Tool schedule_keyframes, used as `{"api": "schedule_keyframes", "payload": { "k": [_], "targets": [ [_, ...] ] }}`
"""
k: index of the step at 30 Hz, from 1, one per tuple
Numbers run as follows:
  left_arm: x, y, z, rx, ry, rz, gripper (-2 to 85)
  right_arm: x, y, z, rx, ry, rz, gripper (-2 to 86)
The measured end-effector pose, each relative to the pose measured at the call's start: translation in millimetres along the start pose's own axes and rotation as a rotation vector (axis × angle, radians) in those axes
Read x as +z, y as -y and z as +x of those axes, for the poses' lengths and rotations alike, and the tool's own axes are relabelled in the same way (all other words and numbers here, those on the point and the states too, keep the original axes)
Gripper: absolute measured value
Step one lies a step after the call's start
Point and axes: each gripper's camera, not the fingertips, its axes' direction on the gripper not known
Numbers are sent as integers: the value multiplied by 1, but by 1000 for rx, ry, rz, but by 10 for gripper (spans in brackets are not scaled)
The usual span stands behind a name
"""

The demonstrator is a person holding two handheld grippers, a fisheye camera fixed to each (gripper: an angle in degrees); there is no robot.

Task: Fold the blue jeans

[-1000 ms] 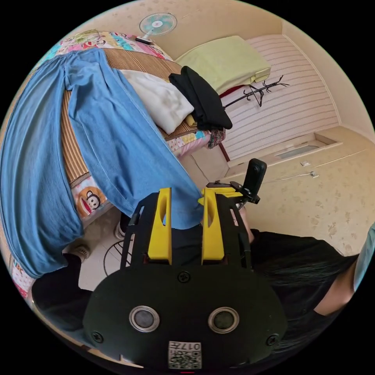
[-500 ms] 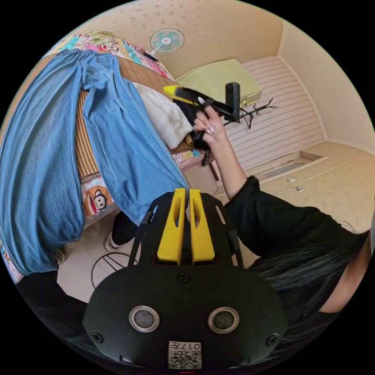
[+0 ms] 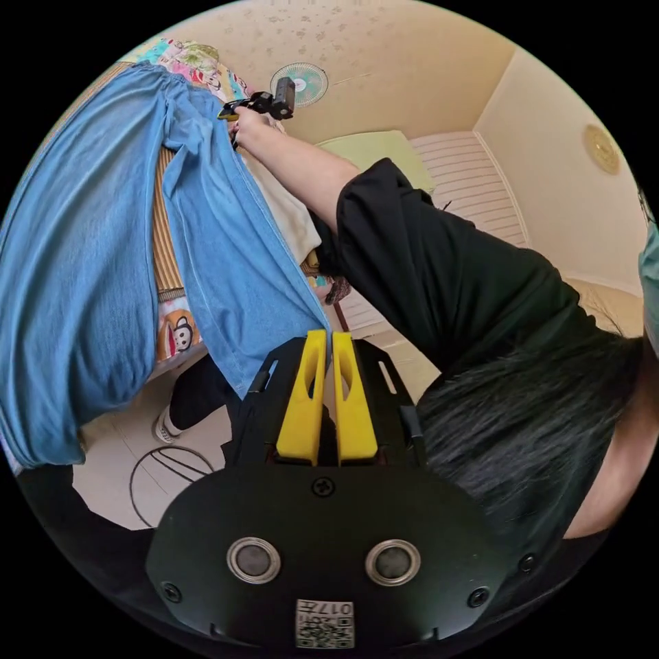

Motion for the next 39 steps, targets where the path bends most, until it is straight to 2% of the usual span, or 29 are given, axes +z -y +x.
{"api": "schedule_keyframes", "payload": {
  "k": [3, 6, 9, 11, 14, 19, 23, 27, 31, 34, 36, 39],
  "targets": [
    [-28, -14, -16, -10, -14, 27, -8, -27, -2, -76, -198, -61, 185, 16],
    [-59, -36, -41, -71, -43, 74, -8, -37, 3, -156, -325, -47, 259, 15],
    [-101, -60, -58, -172, -39, 169, -8, -25, 15, -221, -315, 77, 219, 20],
    [-136, -74, -62, -220, 53, 248, -8, -5, 22, -248, -272, 133, 156, 27],
    [-164, -87, -84, -352, 219, 255, -6, 36, 26, -272, -234, 217, -3, 57],
    [-181, -108, -109, -437, 262, 314, 2, 4, -14, -243, -292, 399, 11, 89],
    [-185, -95, -110, -382, 355, 337, 48, -51, -90, -188, -379, 417, 39, 103],
    [-179, -52, -112, -272, 468, 320, 94, -76, -192, -111, -245, 436, -71, 121],
    [-147, 4, -128, -218, 498, 213, 109, -89, -272, -69, -75, 481, -85, 132],
    [-111, 22, -136, -222, 484, 103, 95, -92, -304, -73, -129, 627, -90, 92],
    [-103, 17, -127, -235, 547, 106, 36, -96, -311, -68, -152, 673, -133, 49],
    [-74, 5, -122, -209, 427, -52, 21, -113, -326, -27, -128, 843, -160, 38]
  ]
}}
